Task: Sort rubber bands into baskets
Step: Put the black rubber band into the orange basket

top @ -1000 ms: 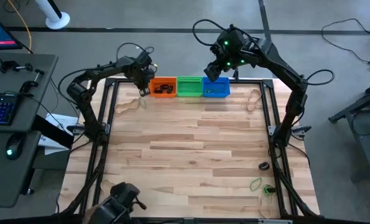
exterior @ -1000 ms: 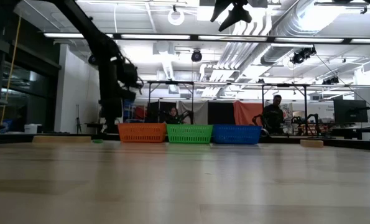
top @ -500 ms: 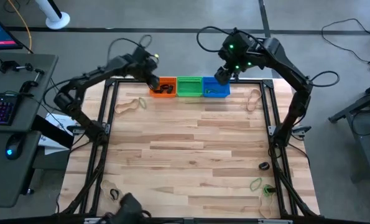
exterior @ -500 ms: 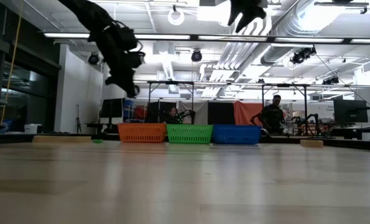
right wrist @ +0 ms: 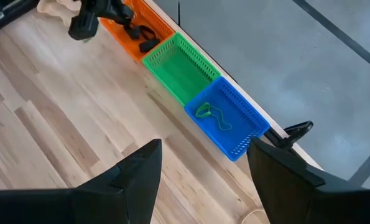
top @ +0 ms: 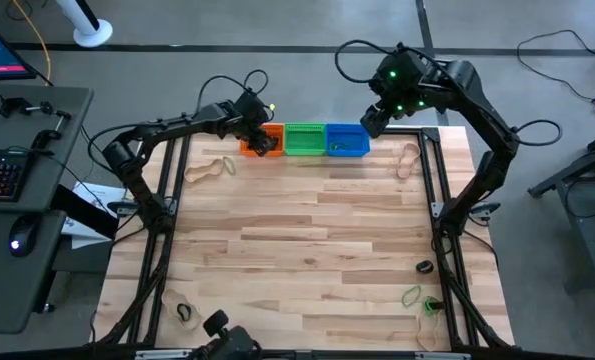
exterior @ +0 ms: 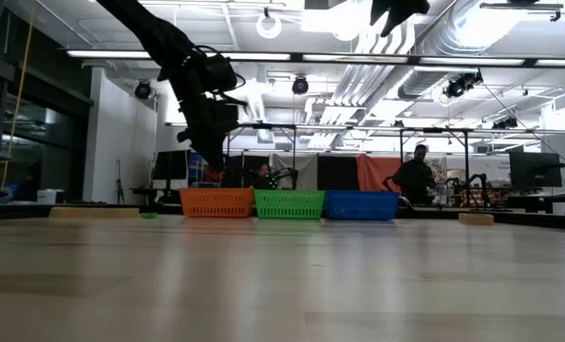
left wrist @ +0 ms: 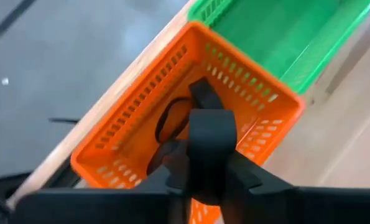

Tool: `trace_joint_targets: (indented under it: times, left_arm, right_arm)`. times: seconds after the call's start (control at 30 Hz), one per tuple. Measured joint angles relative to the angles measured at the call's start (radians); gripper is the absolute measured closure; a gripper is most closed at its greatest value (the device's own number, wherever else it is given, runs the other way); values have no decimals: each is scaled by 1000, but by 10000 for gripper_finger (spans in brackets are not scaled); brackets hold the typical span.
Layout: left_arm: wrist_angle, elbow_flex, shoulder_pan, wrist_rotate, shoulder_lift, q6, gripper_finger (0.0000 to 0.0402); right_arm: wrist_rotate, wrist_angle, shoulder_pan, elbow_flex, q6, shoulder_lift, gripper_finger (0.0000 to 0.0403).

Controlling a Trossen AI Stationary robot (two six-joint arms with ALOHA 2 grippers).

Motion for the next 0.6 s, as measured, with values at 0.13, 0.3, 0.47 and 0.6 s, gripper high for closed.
trace_joint_targets:
  times: [0.13, 0.3, 0.47, 0.6]
  left_arm:
    - [-5, 0, 15, 50, -1, -44, 299]
    - [-6, 0, 20, 84, -1, -88, 237]
    - [-102, 51, 21, 149, -3, -153, 204]
    - [-119, 48, -3, 337, -82, -200, 222]
  right_arm:
    - [1, -5, 0, 0, -3, -1, 178]
    - [1, -6, 0, 0, -6, -1, 178]
    - [-5, -3, -4, -17, -39, -3, 179]
    - [-118, -3, -31, -164, -48, -23, 189]
